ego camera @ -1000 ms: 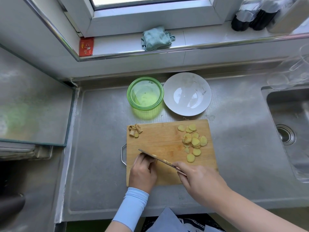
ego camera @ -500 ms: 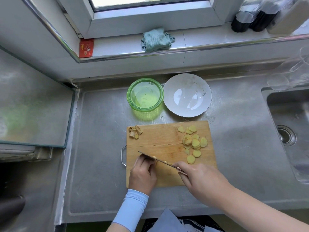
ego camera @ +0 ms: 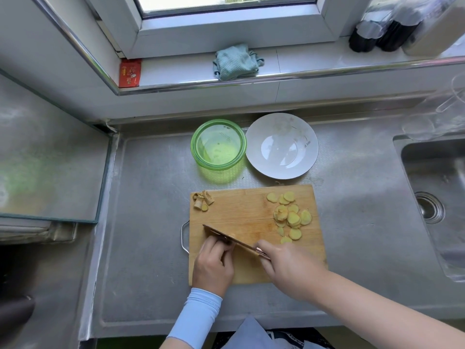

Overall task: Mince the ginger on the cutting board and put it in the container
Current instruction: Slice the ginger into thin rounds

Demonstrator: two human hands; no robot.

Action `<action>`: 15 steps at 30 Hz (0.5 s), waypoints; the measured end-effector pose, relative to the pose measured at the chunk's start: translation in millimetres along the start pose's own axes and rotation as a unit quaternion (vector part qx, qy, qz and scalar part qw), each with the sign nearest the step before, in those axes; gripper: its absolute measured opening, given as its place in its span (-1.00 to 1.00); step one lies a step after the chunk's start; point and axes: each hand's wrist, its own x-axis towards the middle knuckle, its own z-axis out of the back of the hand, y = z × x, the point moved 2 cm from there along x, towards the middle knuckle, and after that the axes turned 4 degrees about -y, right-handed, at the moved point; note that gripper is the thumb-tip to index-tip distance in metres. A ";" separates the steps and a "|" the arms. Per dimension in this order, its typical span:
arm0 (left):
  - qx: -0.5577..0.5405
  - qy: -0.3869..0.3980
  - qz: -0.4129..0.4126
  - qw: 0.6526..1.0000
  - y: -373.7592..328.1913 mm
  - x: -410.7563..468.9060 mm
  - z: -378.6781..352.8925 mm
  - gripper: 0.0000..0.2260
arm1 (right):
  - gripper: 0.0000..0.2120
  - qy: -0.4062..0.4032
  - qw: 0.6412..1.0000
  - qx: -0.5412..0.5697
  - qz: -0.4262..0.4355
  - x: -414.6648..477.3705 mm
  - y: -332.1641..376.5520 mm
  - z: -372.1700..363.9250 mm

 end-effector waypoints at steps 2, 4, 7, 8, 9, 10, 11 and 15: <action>-0.004 -0.007 0.001 1.000 -0.8 -0.6 0.3 -0.89 | -0.82 -0.005 1.000 0.003 0.008 9.3 2.7 -2.7; -0.006 -0.015 0.004 1.000 -1.3 -1.6 -0.1 -0.89 | -0.84 -0.008 1.000 0.007 0.016 12.7 3.1 -3.0; -0.006 -0.029 0.016 0.999 -1.0 -6.9 -1.9 -0.85 | -0.84 -0.021 0.999 0.011 0.028 7.4 2.1 -3.9; -0.004 -0.036 0.023 0.999 -0.5 -8.1 -2.3 -0.84 | -0.81 -0.030 0.999 0.007 0.036 3.9 2.0 -4.9; -0.003 -0.042 0.029 0.999 0.1 -8.1 -2.9 -0.85 | -0.79 -0.039 0.998 0.005 0.043 0.1 1.4 -6.2; -0.001 -0.048 0.034 0.998 1.2 -8.0 -3.8 -0.87 | -0.77 -0.045 0.998 0.007 0.049 -4.9 0.1 -6.9; -0.001 -0.054 0.034 0.998 2.0 -7.8 -4.5 -0.88 | -0.76 -0.050 0.997 0.012 0.051 -9.9 -1.8 -7.6; -0.007 -0.061 0.015 0.998 0.4 -7.2 -2.2 -0.85 | -0.73 -0.055 0.997 0.009 0.047 -27.5 -7.6 -7.4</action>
